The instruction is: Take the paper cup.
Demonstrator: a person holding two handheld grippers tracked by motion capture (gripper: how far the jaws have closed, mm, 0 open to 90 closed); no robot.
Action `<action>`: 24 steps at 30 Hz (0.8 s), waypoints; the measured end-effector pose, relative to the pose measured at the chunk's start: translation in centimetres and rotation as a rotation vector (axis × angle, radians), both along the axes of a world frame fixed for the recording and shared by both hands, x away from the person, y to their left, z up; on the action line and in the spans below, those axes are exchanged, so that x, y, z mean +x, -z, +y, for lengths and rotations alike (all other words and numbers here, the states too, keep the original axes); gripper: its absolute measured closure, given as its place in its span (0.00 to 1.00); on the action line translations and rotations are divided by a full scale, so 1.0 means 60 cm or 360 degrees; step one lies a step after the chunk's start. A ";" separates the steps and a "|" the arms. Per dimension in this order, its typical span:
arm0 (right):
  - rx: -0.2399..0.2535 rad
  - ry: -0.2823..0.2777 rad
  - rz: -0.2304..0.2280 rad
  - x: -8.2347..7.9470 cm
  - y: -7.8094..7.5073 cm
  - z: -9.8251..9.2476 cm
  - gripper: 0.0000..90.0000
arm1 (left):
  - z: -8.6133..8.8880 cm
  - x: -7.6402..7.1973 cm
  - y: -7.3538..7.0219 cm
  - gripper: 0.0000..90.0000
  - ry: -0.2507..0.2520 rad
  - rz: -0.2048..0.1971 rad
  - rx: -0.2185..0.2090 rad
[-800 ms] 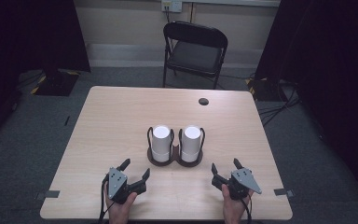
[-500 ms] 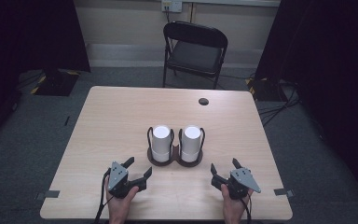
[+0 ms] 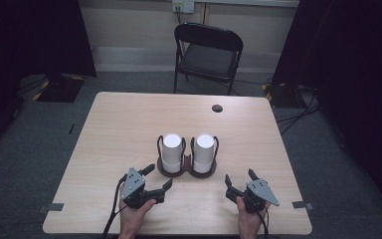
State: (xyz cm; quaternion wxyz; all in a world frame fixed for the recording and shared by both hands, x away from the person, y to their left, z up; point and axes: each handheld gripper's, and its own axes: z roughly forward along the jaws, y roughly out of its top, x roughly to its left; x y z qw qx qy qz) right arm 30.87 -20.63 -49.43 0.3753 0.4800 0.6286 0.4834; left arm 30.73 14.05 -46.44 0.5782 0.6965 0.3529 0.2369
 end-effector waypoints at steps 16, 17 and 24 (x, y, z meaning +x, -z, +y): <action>0.0016 0.0008 0.0010 0.001 0.000 -0.002 0.17 | -0.047 0.009 -0.040 0.25 0.0178 -0.0052 0.0024; 0.0016 0.0008 0.0010 0.001 0.000 -0.002 0.17 | -0.047 0.009 -0.040 0.25 0.0178 -0.0052 0.0024; 0.0013 0.0002 0.0011 0.001 0.000 -0.002 0.17 | -0.075 0.015 -0.053 0.25 0.0231 -0.0080 0.0058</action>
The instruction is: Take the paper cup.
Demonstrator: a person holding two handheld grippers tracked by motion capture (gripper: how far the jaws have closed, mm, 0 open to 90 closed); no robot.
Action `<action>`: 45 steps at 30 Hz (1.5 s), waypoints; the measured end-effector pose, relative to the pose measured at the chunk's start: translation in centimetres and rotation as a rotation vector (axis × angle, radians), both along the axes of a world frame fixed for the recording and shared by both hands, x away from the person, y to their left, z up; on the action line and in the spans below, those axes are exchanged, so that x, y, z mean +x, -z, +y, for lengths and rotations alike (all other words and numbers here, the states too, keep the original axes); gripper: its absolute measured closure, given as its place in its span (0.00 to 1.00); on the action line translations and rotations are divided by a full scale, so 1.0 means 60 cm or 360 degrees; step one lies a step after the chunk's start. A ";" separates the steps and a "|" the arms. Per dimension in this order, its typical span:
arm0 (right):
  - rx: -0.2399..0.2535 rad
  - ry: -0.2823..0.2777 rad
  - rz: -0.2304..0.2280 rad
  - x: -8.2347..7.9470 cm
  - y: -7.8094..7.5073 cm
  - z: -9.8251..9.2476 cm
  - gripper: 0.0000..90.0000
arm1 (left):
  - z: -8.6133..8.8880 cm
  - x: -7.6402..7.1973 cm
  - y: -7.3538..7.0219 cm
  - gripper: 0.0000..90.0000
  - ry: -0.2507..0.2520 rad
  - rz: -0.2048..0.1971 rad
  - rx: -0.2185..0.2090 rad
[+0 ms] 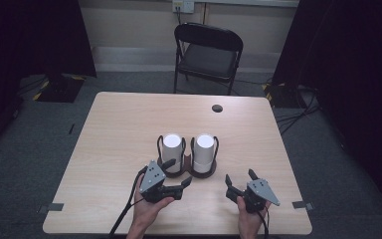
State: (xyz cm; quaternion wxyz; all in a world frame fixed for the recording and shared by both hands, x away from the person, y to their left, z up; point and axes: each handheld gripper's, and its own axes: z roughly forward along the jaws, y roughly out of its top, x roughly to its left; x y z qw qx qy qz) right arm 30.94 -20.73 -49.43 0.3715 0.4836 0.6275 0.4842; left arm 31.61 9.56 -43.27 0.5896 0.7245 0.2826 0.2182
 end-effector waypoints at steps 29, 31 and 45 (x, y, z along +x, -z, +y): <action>-0.0003 -0.0009 0.0009 0.001 0.000 0.000 0.18 | -0.060 0.075 -0.062 0.31 0.0070 -0.0016 0.0050; 0.0005 -0.0008 0.0009 0.001 0.000 0.000 0.18 | -0.065 0.083 -0.062 0.31 0.0064 -0.0011 0.0059; 0.0001 -0.0016 0.0016 0.002 0.000 -0.001 0.18 | -0.097 0.127 -0.063 0.28 0.0037 0.0013 0.0104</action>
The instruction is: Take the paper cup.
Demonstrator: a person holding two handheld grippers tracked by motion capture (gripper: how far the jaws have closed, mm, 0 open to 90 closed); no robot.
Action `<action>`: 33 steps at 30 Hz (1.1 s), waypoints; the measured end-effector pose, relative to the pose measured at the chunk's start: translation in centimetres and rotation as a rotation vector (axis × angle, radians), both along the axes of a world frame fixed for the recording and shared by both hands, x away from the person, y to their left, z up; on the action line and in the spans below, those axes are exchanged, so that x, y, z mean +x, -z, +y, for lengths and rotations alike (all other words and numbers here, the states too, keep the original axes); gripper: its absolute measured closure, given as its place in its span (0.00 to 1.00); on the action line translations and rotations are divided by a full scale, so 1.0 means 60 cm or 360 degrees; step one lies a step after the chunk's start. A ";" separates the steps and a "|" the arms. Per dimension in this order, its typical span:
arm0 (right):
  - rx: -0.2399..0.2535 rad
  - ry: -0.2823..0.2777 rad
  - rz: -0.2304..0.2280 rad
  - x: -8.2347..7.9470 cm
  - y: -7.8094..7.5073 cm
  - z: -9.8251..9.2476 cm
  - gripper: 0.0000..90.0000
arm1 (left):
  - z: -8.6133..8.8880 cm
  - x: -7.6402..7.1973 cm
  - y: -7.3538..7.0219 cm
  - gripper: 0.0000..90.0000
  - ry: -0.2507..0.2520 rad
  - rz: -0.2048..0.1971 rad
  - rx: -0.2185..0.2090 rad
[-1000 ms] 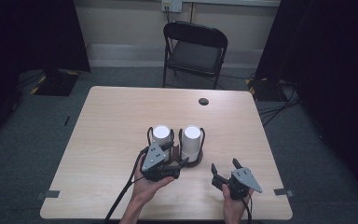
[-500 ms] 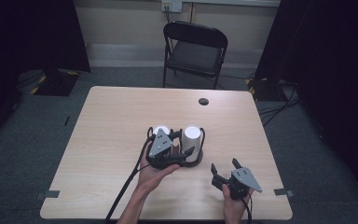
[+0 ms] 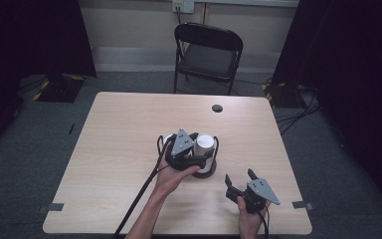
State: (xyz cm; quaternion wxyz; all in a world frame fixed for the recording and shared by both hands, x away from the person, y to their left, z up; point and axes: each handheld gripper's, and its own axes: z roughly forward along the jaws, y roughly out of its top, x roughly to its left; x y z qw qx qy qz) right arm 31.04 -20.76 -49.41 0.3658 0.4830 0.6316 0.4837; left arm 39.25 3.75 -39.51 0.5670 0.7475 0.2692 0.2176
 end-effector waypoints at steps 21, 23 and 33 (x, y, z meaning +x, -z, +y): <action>0.0003 -0.0018 0.0002 0.000 0.000 0.000 0.18 | -0.021 0.037 0.006 0.31 0.0006 0.0052 0.0091; 0.0007 -0.0016 0.0002 0.001 0.000 -0.001 0.18 | -0.023 0.039 0.008 0.32 0.0006 0.0036 0.0101; 0.0010 -0.0013 -0.0004 0.000 0.000 -0.001 0.18 | -0.033 0.043 0.018 0.36 -0.0002 0.0025 0.0166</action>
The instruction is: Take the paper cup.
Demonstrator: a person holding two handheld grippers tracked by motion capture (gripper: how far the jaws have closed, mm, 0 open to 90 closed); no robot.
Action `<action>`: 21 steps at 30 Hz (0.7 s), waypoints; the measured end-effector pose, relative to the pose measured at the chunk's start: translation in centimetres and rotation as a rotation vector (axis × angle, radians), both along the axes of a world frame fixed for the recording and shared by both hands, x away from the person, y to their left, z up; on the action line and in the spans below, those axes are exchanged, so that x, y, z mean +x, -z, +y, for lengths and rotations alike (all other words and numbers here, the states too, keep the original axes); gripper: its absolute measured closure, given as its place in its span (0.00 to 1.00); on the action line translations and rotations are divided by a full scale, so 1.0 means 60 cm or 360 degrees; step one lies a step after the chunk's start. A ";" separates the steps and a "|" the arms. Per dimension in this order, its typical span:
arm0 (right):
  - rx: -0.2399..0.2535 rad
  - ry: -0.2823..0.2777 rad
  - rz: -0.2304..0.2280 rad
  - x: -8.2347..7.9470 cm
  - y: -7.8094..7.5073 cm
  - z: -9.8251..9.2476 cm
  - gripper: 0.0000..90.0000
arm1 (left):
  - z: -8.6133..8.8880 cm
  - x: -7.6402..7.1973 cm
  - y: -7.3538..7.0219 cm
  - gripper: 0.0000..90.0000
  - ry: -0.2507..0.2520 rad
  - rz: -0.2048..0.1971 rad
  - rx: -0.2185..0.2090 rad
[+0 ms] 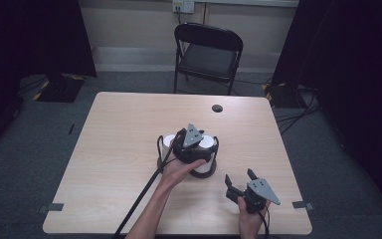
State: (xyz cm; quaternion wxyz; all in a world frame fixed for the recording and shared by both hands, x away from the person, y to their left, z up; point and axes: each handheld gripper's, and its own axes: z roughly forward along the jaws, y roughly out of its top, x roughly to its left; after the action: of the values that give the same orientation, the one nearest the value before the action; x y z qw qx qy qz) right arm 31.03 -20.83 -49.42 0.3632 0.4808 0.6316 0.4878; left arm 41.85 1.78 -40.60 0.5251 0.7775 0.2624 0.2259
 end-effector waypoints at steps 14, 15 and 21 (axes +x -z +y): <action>-0.0002 0.0005 -0.0004 0.000 0.000 0.001 0.18 | 0.004 0.003 -0.003 0.39 0.0001 0.0024 -0.0030; -0.0002 0.0005 -0.0004 0.000 0.000 0.001 0.18 | 0.004 0.003 -0.004 0.39 0.0002 0.0023 -0.0035; -0.0001 0.0006 -0.0004 0.000 0.000 0.001 0.18 | 0.008 0.005 -0.007 0.39 -0.0010 0.0037 -0.0070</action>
State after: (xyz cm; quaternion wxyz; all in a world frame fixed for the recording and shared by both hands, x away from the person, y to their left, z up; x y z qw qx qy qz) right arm 31.01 -20.79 -49.43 0.3651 0.4811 0.6305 0.4877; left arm 42.14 2.28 -40.20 0.5382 0.7675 0.2758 0.2128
